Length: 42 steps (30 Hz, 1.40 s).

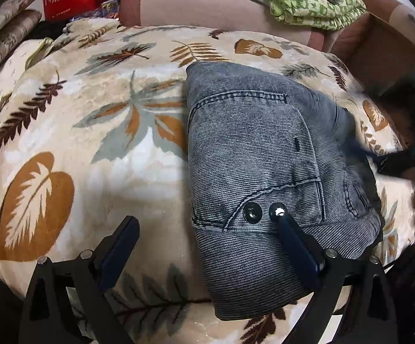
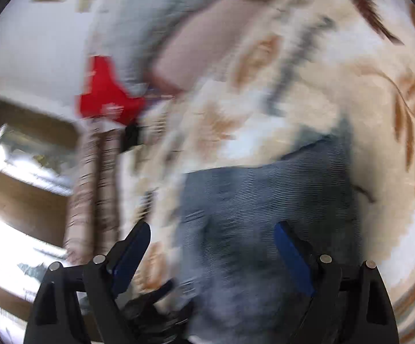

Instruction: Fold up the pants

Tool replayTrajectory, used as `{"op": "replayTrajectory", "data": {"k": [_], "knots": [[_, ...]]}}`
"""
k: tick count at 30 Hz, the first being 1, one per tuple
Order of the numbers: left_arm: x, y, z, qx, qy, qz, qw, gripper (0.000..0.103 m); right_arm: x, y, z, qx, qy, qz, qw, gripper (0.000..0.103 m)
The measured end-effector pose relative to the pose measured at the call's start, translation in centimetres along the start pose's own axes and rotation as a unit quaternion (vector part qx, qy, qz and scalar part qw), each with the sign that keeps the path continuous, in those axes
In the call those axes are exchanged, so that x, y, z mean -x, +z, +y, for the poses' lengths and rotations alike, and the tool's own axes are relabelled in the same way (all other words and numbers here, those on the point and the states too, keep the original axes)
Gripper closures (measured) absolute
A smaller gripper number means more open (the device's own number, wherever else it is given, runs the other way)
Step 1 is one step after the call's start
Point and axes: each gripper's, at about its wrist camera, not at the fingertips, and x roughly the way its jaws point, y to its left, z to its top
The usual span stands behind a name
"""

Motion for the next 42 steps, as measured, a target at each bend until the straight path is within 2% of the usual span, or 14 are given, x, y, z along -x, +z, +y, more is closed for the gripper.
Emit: {"op": "replayTrajectory", "data": {"k": [1,5,8,11,13,16,18,24,26,30,32,33,36,42], "knots": [[0.3,0.2,0.0,0.001,0.002,-0.001,1.0,0.006,-1.3,-0.1,-1.6,-0.029,-0.01,0.026,0.999,0.013],[2.8,0.8,-0.5,0.014,-0.025,-0.035,0.999,0.007,0.5,-0.3,-0.5,-0.009,-0.001,0.012,1.0,0.013],[2.7,1.2,-2.6,-0.009,-0.053,-0.028,0.9982,0.007,2.1,0.1,1.3,0.019,0.012,-0.002,1.0,0.013],[-0.1,0.1,-5.1,-0.068,-0.002,0.015,0.9976,0.006,2.5,1.7,2.6,0.027,0.022,-0.017,0.999,0.013],[-0.5,-0.7,-5.8,-0.092,0.027,-0.001,0.9954,0.006,2.1,2.8,2.5,0.022,0.029,-0.02,0.999,0.013],[-0.6,-0.6,-5.9,-0.091,0.029,0.003,0.9954,0.006,-1.1,4.0,-0.4,-0.008,-0.03,0.007,0.999,0.01],[-0.6,-0.6,-5.9,-0.097,0.031,0.006,0.9948,0.005,-2.0,3.5,-1.8,-0.013,-0.029,0.004,0.999,0.01],[0.3,0.1,-4.5,-0.063,-0.003,0.0,0.998,0.005,2.4,2.4,0.5,0.006,0.001,-0.009,1.0,0.01],[2.1,0.4,-3.6,-0.044,-0.016,-0.025,0.9986,0.005,4.3,0.9,1.3,0.015,0.02,-0.01,1.0,0.01],[4.1,0.5,-1.0,-0.02,0.02,-0.061,0.9978,0.005,5.3,-3.8,1.5,0.019,0.073,0.013,0.997,0.01],[3.5,0.7,0.2,-0.002,0.029,-0.046,0.9985,0.005,4.1,-5.6,0.2,0.012,0.062,0.032,0.997,0.007],[3.2,0.7,0.8,0.007,0.033,-0.037,0.9988,0.005,2.4,-6.5,-1.2,0.002,0.027,0.061,0.998,0.009],[3.3,0.6,1.6,0.022,0.033,-0.038,0.9985,0.005,3.2,-6.8,-1.0,0.002,0.025,0.039,0.999,0.009],[3.2,0.7,2.0,0.029,0.04,-0.038,0.9981,0.005,4.2,-7.0,2.8,0.079,0.03,0.026,0.996,0.007]]}}
